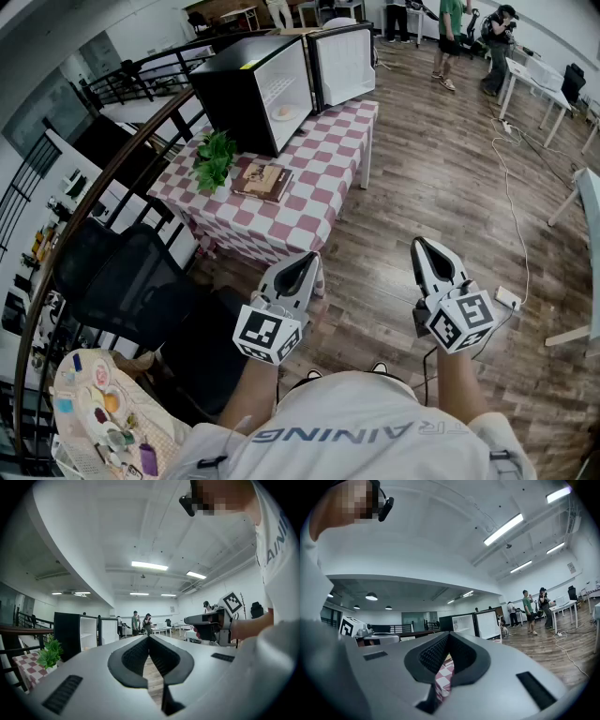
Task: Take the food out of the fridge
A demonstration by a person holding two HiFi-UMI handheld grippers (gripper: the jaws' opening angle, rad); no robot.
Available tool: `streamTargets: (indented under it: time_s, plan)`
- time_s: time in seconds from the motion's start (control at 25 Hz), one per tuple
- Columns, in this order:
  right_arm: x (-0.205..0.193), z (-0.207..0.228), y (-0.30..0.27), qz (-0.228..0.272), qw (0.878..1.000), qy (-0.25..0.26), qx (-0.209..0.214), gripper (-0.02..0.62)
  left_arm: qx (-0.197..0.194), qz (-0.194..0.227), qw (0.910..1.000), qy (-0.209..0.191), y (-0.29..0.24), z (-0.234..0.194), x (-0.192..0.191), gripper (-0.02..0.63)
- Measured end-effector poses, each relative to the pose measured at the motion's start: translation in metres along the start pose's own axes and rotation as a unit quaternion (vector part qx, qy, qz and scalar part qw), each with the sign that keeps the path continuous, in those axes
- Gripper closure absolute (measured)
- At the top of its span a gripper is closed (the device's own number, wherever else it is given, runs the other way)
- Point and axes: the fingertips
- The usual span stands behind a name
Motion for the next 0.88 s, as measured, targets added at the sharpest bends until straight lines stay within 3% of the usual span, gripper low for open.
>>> streamTargets:
  time_s: [0.4, 0.64, 0.88]
  plan:
    - [-0.007, 0.005, -0.002, -0.005, 1.000, 0.001, 0.002, 0.576, 0.000, -0.007, 1.0000, 0.005, -0.003, 0.001, -0.008, 0.597]
    - [0.004, 0.017, 0.009, 0.030, 0.999, -0.031, 0.017, 0.576, -0.001, -0.015, 0.9999, 0.007, -0.012, 0.013, -0.006, 0.597]
    - [0.013, 0.058, 0.024, 0.035, 0.999, -0.028, 0.005, 0.577, -0.008, -0.013, 0.9999, 0.007, -0.043, 0.042, -0.005, 0.597]
Point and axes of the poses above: the fingertips, and each gripper's own axes: y backward along the fingers, z to its right, x out of its top, and after that the axes turned 12 degrees about -y, right-handed
